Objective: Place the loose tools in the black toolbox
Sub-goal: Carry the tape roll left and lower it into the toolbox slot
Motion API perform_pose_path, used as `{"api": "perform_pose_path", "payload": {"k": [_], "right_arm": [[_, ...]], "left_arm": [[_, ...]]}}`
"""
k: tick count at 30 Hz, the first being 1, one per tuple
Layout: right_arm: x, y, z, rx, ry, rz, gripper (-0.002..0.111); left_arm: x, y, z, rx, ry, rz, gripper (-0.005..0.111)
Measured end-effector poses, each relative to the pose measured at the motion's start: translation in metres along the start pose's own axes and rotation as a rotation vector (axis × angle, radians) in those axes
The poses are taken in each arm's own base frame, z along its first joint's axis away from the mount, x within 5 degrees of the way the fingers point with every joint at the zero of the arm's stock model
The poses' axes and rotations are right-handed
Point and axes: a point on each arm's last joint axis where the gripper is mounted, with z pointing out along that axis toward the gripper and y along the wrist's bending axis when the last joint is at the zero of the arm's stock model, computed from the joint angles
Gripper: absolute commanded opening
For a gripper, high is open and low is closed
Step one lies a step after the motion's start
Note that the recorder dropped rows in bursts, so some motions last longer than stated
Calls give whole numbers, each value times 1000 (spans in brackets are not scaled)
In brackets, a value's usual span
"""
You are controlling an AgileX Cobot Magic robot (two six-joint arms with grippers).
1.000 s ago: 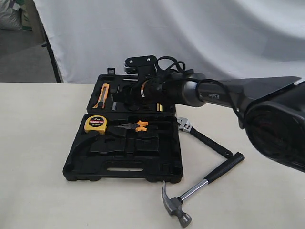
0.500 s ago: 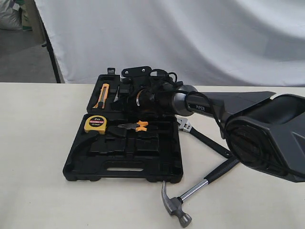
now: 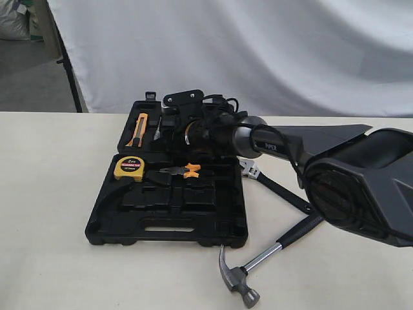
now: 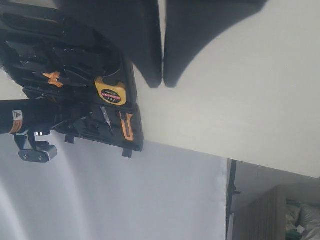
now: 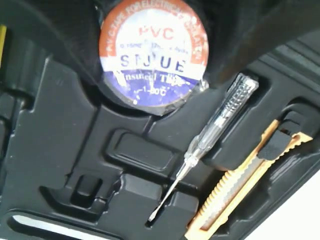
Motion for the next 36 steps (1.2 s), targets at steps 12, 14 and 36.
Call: {"api": "perform_pose_path", "payload": {"k": [12,14,36], "right_arm": [[-2,3,0,-10,-15,-8,35],[-2,3,0,-10,-15,-8,37],[0,10,-1,-14,4,42,53]], "left_arm": [[0,0,0,0,0,0,1],[0,0,0,0,0,0,1],[0,0,0,0,0,0,1]]}}
